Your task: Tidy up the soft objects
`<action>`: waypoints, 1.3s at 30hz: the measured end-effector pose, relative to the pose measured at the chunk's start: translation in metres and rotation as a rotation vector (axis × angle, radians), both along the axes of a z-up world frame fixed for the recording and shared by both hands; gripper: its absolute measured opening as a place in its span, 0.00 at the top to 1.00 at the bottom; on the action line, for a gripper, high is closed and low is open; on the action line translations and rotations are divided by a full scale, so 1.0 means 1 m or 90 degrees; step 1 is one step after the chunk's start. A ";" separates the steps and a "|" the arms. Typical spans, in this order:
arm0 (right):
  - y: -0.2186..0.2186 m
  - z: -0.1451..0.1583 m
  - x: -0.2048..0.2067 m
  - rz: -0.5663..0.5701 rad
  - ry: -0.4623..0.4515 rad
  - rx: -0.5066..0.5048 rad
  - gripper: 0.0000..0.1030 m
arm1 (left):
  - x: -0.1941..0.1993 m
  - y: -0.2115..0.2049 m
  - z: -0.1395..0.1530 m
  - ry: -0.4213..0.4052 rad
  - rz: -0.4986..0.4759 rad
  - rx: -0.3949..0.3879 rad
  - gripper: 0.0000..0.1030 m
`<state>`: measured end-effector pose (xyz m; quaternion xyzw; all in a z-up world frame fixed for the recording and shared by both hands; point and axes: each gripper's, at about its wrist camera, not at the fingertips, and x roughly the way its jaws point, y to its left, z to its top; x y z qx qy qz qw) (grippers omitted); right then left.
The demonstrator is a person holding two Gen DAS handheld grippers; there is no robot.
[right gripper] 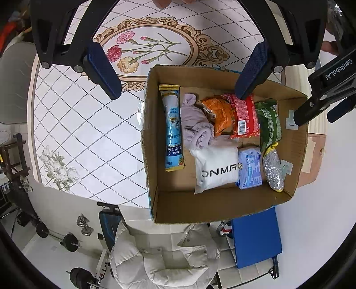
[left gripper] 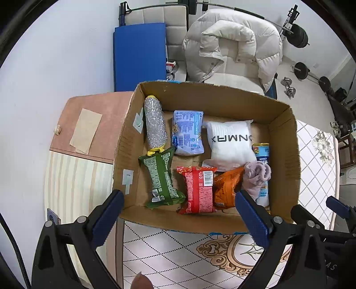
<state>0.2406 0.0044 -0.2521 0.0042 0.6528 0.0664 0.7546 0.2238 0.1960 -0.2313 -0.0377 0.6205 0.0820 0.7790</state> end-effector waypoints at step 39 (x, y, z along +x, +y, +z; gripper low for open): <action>-0.071 0.265 -0.217 0.006 -0.283 0.036 0.00 | -0.190 -0.065 0.220 -0.235 -0.054 -0.001 0.01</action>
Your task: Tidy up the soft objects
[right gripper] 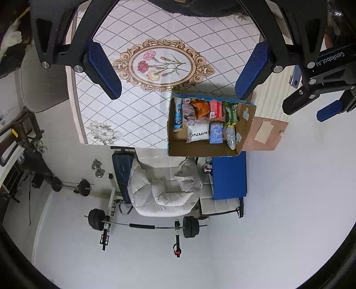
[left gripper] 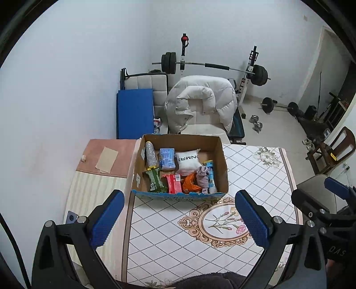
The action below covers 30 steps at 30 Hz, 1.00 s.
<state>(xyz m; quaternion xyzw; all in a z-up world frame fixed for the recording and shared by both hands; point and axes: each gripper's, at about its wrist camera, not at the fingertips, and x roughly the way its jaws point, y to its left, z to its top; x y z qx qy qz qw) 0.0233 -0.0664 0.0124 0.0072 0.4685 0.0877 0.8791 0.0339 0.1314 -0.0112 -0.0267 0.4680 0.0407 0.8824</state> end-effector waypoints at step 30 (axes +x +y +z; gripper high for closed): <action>-0.005 0.008 0.006 -0.042 -0.031 -0.036 0.00 | -0.005 -0.001 0.001 -0.018 0.030 0.023 0.00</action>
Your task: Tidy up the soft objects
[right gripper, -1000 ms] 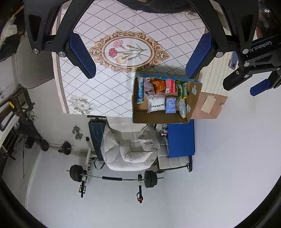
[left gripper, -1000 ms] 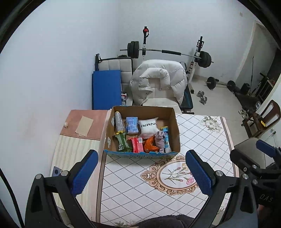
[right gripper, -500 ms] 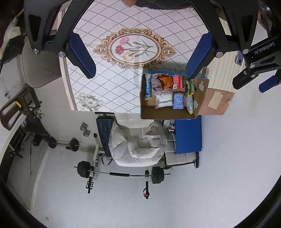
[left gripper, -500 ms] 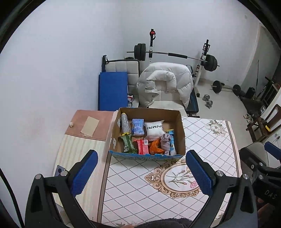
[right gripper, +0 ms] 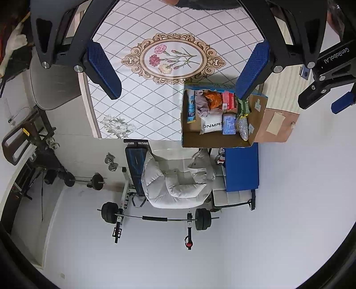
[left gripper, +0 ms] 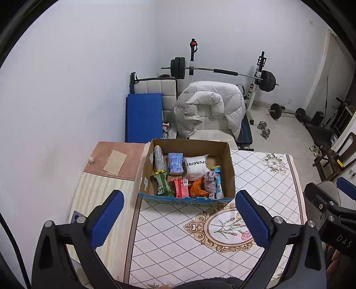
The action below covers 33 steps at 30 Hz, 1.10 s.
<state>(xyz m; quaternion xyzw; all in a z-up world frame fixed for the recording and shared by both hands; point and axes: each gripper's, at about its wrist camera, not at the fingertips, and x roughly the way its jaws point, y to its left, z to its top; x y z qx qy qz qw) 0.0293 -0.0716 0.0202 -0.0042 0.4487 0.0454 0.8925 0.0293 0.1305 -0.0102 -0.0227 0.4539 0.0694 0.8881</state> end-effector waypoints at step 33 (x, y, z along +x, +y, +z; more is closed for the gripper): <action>-0.005 -0.003 -0.001 -0.006 -0.004 -0.008 0.00 | 0.003 0.002 0.006 -0.008 0.002 0.002 0.00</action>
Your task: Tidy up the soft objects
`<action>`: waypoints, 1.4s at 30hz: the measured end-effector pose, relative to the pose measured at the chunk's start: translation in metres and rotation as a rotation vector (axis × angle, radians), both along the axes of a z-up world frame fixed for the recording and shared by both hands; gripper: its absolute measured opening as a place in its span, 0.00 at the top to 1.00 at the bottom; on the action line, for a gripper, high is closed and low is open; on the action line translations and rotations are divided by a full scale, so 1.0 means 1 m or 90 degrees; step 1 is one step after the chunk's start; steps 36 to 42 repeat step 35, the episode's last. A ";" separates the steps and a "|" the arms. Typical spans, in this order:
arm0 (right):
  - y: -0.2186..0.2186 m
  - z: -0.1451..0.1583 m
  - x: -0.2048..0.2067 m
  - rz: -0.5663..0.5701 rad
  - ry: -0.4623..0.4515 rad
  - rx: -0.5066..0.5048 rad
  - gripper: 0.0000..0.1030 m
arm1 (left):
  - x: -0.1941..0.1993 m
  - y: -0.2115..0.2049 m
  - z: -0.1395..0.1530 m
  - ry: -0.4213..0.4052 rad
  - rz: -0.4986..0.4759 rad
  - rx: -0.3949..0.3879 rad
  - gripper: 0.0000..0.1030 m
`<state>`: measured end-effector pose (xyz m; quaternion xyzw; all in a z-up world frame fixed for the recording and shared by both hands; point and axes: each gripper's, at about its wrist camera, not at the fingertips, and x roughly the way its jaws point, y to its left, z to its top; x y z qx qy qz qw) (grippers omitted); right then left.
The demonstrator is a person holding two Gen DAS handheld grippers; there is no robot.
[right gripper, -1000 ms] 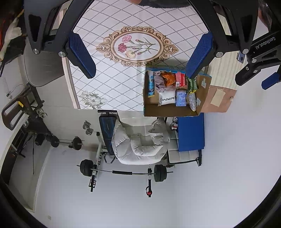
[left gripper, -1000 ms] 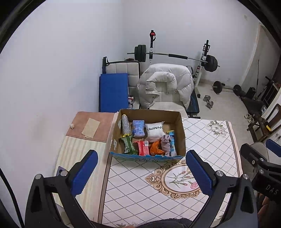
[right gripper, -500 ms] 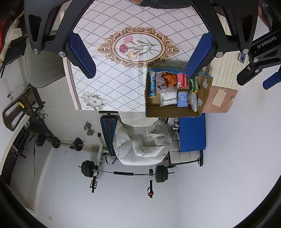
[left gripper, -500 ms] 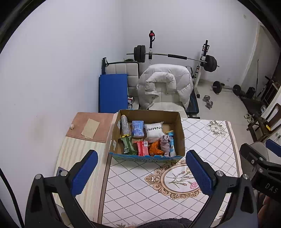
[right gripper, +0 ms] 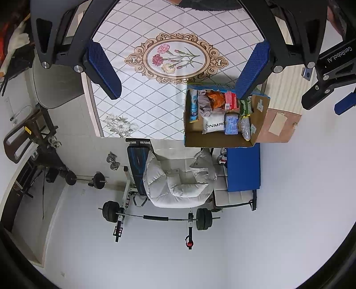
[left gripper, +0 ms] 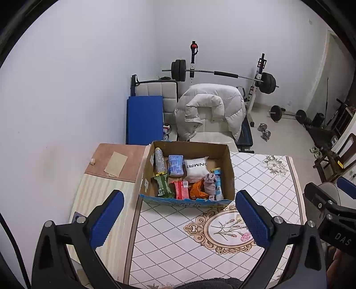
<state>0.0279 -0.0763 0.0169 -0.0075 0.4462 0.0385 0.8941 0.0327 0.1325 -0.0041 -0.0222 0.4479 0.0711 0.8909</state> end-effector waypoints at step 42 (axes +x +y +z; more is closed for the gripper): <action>0.001 0.007 -0.007 0.011 -0.006 -0.001 0.00 | -0.008 0.005 0.004 -0.010 -0.004 -0.013 0.00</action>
